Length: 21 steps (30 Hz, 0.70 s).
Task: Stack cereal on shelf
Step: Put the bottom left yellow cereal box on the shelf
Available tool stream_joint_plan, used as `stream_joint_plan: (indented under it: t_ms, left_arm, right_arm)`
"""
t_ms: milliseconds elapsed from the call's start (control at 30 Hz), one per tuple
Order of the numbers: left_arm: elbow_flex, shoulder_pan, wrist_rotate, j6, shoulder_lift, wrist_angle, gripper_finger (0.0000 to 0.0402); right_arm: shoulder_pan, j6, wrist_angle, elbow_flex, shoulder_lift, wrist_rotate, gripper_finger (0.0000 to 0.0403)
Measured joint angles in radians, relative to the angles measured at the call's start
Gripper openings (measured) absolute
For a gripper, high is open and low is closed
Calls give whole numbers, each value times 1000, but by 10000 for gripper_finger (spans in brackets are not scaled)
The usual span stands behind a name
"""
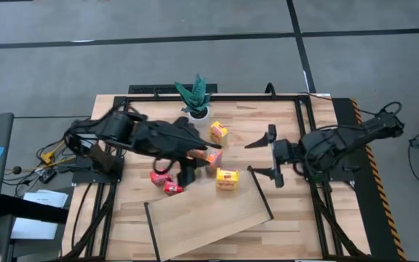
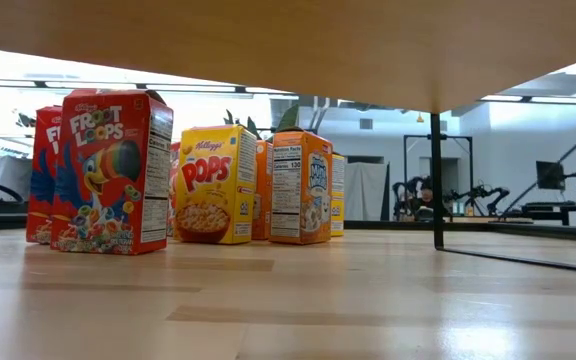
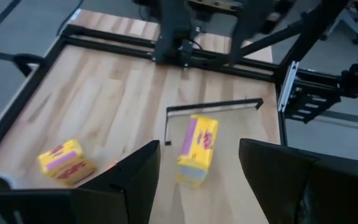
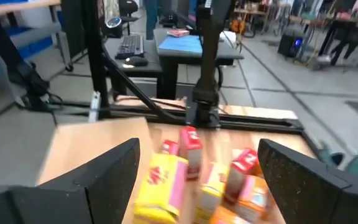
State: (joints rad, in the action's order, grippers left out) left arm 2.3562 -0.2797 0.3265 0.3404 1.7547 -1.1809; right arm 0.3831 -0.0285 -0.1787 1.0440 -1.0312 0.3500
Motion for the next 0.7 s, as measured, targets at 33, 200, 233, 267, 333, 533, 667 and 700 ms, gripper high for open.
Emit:
stream_joint_plan:
  t_ms: [33, 200, 233, 267, 333, 533, 667, 700]
  left_arm:
    - [0, -7, 9, 5, -10, -17, 209]
    - [0, -43, 45, 18, -46, -84, 209]
    - [0, -50, 51, 18, -50, -93, 209]
    - [0, -57, 59, 19, -54, -105, 209]
    - [0, -68, 65, 19, -56, -125, 209]
    - [0, -95, 65, 19, -54, -177, 209]
    - [0, -103, 65, 19, -52, -200, 209]
    - [0, -103, 64, 20, -52, -201, 209]
  right_arm:
    - [11, -24, 0, 14, -22, 16, 349]
    - [67, -58, -1, 53, -135, 121, 348]
    - [76, -61, -1, 56, -158, 138, 349]
    - [84, -69, -1, 58, -179, 154, 350]
    - [95, -102, -2, 60, -221, 178, 352]
    - [90, -180, -1, 60, -304, 226, 348]
    - [78, -210, -3, 60, -326, 228, 345]
    - [77, -211, -1, 62, -331, 229, 345]
